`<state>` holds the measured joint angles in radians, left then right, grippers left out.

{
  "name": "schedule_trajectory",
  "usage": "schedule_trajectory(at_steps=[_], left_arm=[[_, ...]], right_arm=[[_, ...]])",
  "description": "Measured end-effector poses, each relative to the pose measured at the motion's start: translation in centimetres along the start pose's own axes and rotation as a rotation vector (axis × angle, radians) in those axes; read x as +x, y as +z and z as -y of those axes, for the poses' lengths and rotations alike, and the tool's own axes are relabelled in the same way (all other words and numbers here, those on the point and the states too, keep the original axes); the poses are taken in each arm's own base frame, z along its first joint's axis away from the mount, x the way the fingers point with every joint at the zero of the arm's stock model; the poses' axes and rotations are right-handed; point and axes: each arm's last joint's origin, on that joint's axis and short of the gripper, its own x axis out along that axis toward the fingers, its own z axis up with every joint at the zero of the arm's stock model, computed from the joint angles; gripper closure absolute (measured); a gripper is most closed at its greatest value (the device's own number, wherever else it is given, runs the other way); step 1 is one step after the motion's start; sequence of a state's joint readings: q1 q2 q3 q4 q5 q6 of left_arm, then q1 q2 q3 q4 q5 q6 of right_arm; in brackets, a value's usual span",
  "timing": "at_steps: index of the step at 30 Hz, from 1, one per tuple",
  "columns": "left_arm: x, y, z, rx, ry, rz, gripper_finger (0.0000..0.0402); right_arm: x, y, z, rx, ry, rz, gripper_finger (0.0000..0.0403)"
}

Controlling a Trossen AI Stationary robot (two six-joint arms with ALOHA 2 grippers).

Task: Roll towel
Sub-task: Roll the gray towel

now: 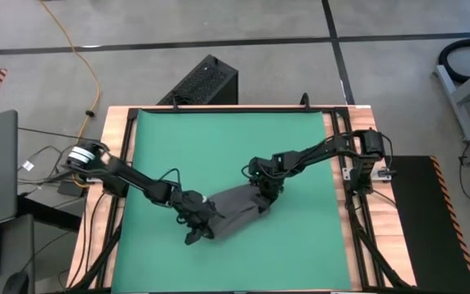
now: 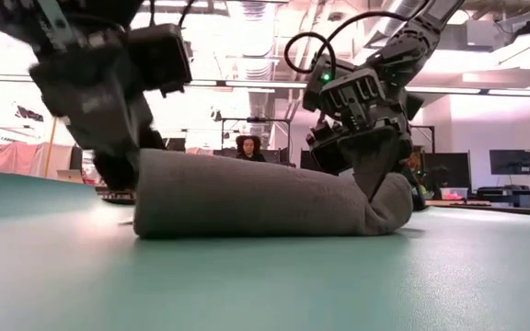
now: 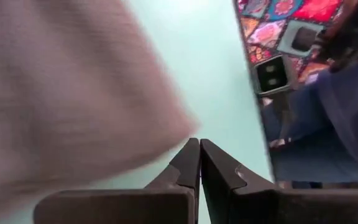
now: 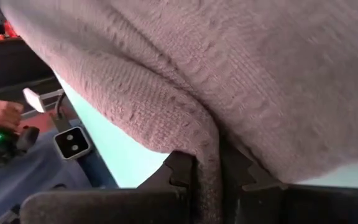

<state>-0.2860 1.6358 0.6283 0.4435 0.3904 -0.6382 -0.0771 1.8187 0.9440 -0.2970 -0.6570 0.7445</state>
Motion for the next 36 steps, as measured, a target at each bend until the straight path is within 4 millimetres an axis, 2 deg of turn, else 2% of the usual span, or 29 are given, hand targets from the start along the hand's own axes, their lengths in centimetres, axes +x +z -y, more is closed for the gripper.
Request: schedule_trajectory(at_steps=[5, 9, 12, 16, 22, 25, 29, 36], left_arm=[[-2.4, 0.6, 1.2, 0.011, 0.149, 0.065, 0.0401], [-4.2, 1.2, 2.0, 0.178, 0.39, 0.216, 0.0402], [-4.5, 1.4, 1.4, 0.272, 0.51, 0.231, 0.0401], [-3.9, 1.9, 1.0, 0.274, 0.436, 0.244, 0.0401], [-1.5, 0.8, 0.6, 0.292, 0.38, 0.196, 0.0401], [-0.3, -0.1, -0.4, 0.271, 0.414, 0.149, 0.0402], [0.4, -0.3, -1.4, 0.26, 0.432, 0.135, 0.0402], [1.3, -0.9, -3.0, 0.17, 0.317, 0.026, 0.0402]], right_arm=[[0.0, 0.0, 0.0, -0.004, 0.023, -0.017, 0.0349], [-0.1, 0.1, 0.0, -0.021, 0.039, -0.016, 0.0349], [0.0, 0.1, 0.0, -0.035, 0.04, -0.018, 0.0349], [0.0, 0.1, 0.0, -0.037, 0.039, -0.021, 0.0349], [0.0, 0.1, 0.0, -0.043, 0.04, -0.021, 0.0349], [0.0, 0.1, 0.0, -0.049, 0.041, -0.022, 0.0349], [0.0, 0.1, -0.1, -0.048, 0.057, -0.033, 0.0349], [-1.5, -0.2, -1.6, -0.093, 0.187, -0.082, 0.0349]])
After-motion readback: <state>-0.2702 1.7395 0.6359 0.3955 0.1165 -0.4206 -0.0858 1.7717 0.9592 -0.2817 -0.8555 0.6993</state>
